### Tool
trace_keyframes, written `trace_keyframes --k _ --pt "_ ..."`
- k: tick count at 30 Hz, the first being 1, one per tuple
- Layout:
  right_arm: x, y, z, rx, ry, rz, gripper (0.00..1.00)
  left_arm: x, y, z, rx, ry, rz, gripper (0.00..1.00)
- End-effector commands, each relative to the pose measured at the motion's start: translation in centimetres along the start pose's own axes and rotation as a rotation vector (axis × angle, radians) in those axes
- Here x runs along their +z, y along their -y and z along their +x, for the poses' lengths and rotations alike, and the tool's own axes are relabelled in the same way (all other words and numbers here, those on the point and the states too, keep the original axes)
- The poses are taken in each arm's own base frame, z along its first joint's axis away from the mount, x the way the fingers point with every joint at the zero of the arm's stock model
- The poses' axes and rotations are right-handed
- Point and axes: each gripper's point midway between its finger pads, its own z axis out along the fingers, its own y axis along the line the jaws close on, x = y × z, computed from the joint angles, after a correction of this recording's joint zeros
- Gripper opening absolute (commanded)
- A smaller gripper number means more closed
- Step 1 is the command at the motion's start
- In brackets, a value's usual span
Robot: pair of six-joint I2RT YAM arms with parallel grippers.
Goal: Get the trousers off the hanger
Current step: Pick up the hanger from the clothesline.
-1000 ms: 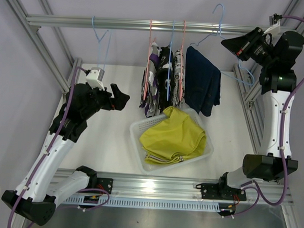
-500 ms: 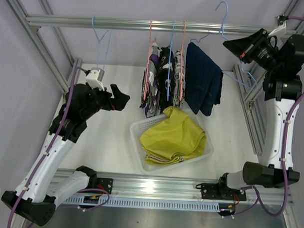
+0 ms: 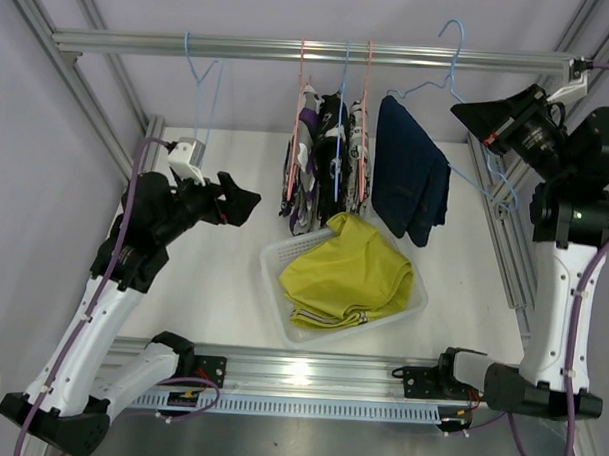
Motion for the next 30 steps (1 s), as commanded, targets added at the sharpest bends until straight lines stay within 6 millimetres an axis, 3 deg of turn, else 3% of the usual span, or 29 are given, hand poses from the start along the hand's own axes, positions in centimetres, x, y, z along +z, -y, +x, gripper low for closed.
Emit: trace_keyframes --k 1,5,6,8,9,11,14,17,18,20,21,26,30 --pt "-4.1 -6.2 -2.0 -0.152 0.15 -0.074 0.0 -1.9 3.7 -2.0 0.043 0.078 0.174 1.0" --pt "-6.3 -7.4 -1.7 -0.175 0.199 -0.041 0.0 -2.9 6.3 -2.0 0.09 0.087 0.254 0.98" --pt "-6.6 -7.4 -1.6 -0.177 0.201 -0.036 0.0 -3.2 7.4 -1.6 0.097 0.077 0.28 0.98" --pt "-7.0 -7.3 -1.4 -0.179 0.206 -0.018 0.0 -3.7 7.6 -2.2 0.103 0.096 0.238 0.98" --pt "-7.3 -7.5 -1.3 -0.184 0.214 -0.017 0.0 -4.0 8.8 -1.7 0.111 0.084 0.262 0.98" --pt "-7.4 -7.2 -1.2 -0.178 0.212 -0.002 0.0 -4.7 9.8 -2.5 0.124 0.109 0.254 0.97" --pt "-7.2 -6.8 -0.6 -0.162 0.2 -0.006 0.0 -5.0 11.1 -2.1 0.129 0.11 0.215 0.96" --pt "-7.1 -6.1 0.0 -0.135 0.192 -0.006 0.0 -4.9 12.5 -1.2 0.164 0.125 0.15 0.95" --pt "-7.2 -6.1 0.0 -0.136 0.196 -0.003 0.0 -4.9 14.3 0.2 0.189 0.1 0.175 0.95" --pt "-7.4 -5.9 0.2 -0.136 0.201 0.007 0.0 -4.3 14.7 0.5 0.194 0.13 0.093 0.95" --pt "-7.4 -5.9 0.2 -0.137 0.204 0.011 0.0 -4.5 16.3 1.5 0.209 0.118 0.115 0.95" --pt "-7.9 -5.5 0.3 -0.126 0.21 0.047 0.0 -1.6 19.2 4.6 0.313 0.132 -0.085 0.97" --pt "-7.9 -4.8 0.9 -0.105 0.203 0.068 0.0 0.0 21.5 6.8 0.355 0.115 -0.147 0.99"
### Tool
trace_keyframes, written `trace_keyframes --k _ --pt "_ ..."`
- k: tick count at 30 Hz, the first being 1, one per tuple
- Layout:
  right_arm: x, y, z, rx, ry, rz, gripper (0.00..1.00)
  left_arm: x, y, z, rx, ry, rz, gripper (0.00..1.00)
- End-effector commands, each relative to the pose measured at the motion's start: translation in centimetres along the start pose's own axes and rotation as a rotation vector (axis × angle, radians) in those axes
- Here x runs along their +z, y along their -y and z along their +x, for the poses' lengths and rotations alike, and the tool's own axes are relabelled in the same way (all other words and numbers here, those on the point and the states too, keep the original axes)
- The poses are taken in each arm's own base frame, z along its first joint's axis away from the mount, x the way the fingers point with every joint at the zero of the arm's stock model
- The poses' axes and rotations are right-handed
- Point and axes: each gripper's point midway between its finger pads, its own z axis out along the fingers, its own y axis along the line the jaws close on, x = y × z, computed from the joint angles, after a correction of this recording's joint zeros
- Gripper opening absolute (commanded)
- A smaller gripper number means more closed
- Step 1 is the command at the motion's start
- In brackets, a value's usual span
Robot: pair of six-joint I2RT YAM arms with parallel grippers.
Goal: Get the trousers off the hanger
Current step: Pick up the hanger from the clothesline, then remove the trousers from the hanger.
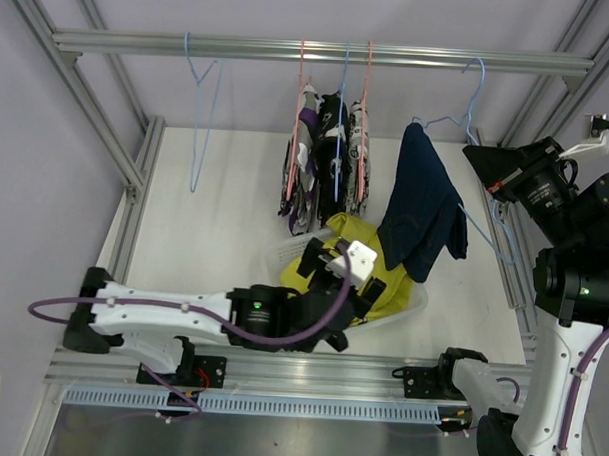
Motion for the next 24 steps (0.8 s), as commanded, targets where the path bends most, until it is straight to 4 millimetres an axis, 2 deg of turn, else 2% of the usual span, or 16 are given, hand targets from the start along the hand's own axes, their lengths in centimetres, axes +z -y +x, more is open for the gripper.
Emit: trace_keyframes --k 1,5,10,15,16,19,21,23,24 --pt "-1.1 -2.6 -1.7 -0.059 0.085 -0.073 0.0 0.3 -0.9 -3.2 -0.078 0.077 -0.166 0.99" --pt "-0.8 -2.4 -1.0 -0.044 0.064 -0.089 0.0 1.2 1.0 -2.3 -0.072 0.066 -0.151 0.99" --pt "-0.1 -2.1 -0.4 -0.023 0.044 -0.103 0.0 1.2 1.2 -2.6 -0.115 0.091 -0.139 0.99" --pt "0.3 -2.3 0.6 -0.005 0.024 -0.122 0.0 1.6 3.0 -5.0 -0.143 0.166 -0.071 0.99" --pt "0.4 -2.3 0.5 -0.003 0.03 -0.118 0.0 1.9 4.1 -6.3 -0.164 0.204 -0.034 0.99" --pt "0.5 -3.0 0.9 -0.007 0.023 -0.135 0.0 2.3 6.3 -8.3 -0.19 0.264 0.033 0.99" --pt "0.6 -3.4 1.4 -0.006 0.007 -0.146 0.0 2.5 7.2 -9.6 -0.206 0.297 0.055 0.99" --pt "0.7 -3.3 1.5 -0.004 0.004 -0.143 0.0 3.3 8.6 -9.5 -0.199 0.301 0.072 0.99" --pt "0.7 -3.5 1.8 -0.003 -0.004 -0.151 0.0 3.3 9.0 -10.4 -0.213 0.311 0.081 0.99"
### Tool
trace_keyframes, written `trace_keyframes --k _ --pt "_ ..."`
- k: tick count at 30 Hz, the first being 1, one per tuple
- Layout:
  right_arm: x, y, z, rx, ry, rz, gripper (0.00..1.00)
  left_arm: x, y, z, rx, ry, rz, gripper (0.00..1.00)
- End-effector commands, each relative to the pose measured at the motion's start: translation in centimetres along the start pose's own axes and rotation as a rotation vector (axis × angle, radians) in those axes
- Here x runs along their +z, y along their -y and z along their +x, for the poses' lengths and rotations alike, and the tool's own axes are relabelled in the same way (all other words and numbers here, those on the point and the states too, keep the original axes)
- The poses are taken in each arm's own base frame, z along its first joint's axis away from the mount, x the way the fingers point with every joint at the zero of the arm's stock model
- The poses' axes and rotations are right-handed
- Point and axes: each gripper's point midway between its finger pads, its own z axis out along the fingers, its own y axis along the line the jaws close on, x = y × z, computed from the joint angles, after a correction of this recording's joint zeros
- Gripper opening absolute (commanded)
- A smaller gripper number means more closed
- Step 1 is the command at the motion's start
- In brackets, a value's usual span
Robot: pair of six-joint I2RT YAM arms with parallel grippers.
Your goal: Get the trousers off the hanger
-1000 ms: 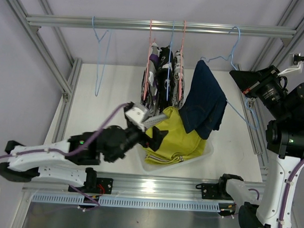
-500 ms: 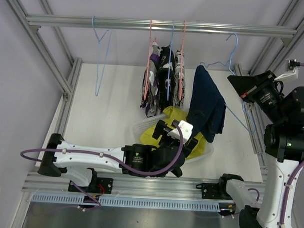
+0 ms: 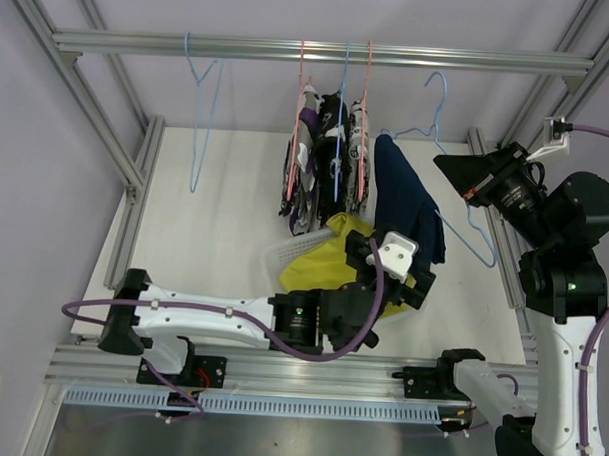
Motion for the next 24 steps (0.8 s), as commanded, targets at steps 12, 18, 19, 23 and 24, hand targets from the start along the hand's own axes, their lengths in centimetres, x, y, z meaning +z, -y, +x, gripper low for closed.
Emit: trace_keyframes --k 12,18,19,23,24 --pt "-0.4 -3.4 -1.0 -0.068 0.046 -0.115 0.0 3.4 3.6 -0.7 -0.048 0.084 0.037 0.99" --pt "-1.1 -4.4 -0.9 -0.068 0.043 -0.145 0.0 5.0 3.0 0.5 -0.026 0.068 -0.007 0.98" --pt "-1.4 -4.5 -0.9 -0.07 0.044 -0.15 0.0 5.5 2.8 0.8 -0.017 0.063 -0.014 0.97" --pt "-1.7 -4.8 -0.7 -0.074 0.042 -0.159 0.0 6.3 2.7 1.5 -0.037 0.055 -0.022 0.88" --pt "-1.7 -4.7 -0.7 -0.073 0.041 -0.155 0.0 6.5 2.7 1.3 -0.043 0.057 -0.023 0.83"
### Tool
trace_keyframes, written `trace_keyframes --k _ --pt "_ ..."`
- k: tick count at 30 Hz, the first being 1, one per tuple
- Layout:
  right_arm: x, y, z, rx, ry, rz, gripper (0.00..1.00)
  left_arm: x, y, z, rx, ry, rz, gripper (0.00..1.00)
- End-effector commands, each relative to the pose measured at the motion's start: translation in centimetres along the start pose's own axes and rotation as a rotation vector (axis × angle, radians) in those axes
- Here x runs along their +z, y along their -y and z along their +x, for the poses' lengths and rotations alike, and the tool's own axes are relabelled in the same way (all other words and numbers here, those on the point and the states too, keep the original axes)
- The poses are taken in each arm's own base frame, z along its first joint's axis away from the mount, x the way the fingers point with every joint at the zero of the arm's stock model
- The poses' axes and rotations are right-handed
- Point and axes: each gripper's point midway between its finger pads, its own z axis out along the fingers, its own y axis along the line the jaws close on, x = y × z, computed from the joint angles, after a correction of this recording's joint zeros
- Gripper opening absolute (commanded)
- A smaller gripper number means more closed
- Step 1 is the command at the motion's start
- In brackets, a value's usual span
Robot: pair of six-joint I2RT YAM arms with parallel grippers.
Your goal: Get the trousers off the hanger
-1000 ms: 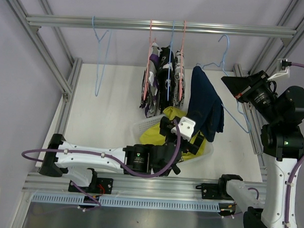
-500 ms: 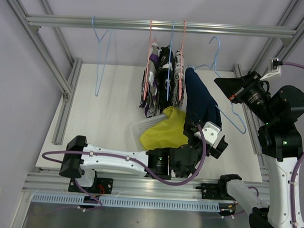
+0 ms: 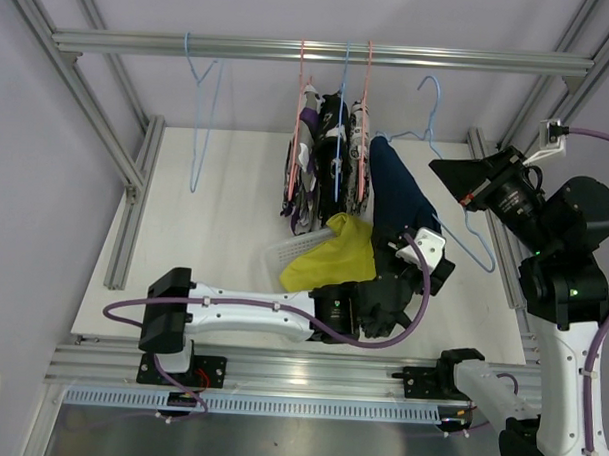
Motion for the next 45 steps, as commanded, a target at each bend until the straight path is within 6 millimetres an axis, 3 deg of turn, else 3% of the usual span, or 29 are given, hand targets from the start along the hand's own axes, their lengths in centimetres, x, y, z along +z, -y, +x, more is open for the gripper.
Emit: trace_keyframes --k 1,6,25,38,45 --pt "-1.3 -3.5 -1.6 -0.061 0.065 -0.117 0.0 1.0 -0.1 -2.0 -0.084 0.039 -0.022 0.79" --pt "-1.5 -3.6 -1.4 -0.063 0.058 -0.127 0.0 1.9 -0.5 -1.0 -0.082 0.02 -0.039 0.57" --pt "-2.8 -3.7 -0.1 -0.052 0.047 -0.144 0.0 4.1 -1.2 0.0 -0.068 -0.007 -0.055 0.56" --pt "-3.6 -4.0 0.4 -0.047 0.045 -0.156 0.0 4.7 -3.6 2.8 -0.021 -0.07 -0.116 0.13" --pt "-3.9 -3.4 1.2 -0.058 0.028 -0.144 0.0 3.9 -6.6 2.4 -0.011 -0.067 -0.149 0.02"
